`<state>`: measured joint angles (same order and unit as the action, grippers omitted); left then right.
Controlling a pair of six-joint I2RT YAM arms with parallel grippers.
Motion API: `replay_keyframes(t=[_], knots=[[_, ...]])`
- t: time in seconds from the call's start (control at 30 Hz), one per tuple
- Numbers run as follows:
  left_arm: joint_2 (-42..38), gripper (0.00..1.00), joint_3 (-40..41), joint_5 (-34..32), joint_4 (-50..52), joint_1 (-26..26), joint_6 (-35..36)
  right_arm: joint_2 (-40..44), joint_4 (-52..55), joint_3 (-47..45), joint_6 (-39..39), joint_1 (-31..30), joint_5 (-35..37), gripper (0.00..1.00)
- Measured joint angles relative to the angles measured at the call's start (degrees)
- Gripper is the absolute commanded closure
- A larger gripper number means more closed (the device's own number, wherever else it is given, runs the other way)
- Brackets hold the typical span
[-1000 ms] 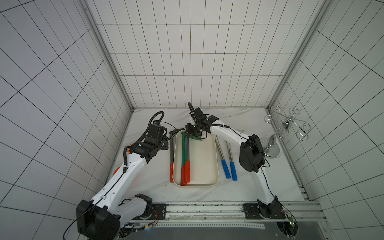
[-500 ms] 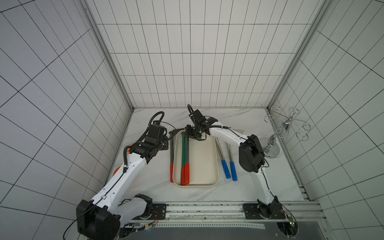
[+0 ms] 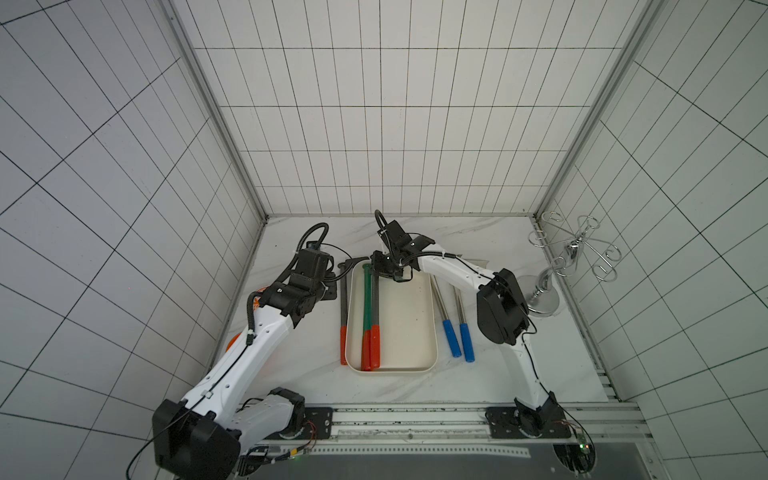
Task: Put the small hoe into the storage box
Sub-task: Place the hoe in the storage box.
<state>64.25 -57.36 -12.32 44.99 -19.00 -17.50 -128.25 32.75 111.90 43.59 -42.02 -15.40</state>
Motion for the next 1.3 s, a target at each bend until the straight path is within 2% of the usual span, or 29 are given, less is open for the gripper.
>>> replay_keyframes(t=[0.13,0.5,0.67,0.8,1.07,1.3], knots=[[0.0,0.52,0.0,0.0,0.0,0.0,0.0,-0.8,0.3,0.0,-0.1,0.0,0.0,0.83],[0.0,0.52,0.2,0.0,-0.2,0.0,0.0,-1.2,0.4,0.0,-0.6,0.0,0.0,0.72],[0.0,0.52,0.2,0.0,-0.2,0.0,0.0,-1.8,0.4,0.1,-0.5,0.0,-0.3,0.61],[0.0,0.52,0.2,0.0,-0.2,0.0,0.0,-2.0,0.4,0.1,-0.8,0.0,-0.6,0.56],[0.0,0.52,0.2,0.0,-0.2,0.0,0.0,-2.0,0.7,0.1,-1.2,0.0,-0.2,0.57],[0.0,0.52,0.3,0.0,-0.2,0.0,0.0,-2.0,1.4,0.2,-1.9,0.0,0.5,0.69]])
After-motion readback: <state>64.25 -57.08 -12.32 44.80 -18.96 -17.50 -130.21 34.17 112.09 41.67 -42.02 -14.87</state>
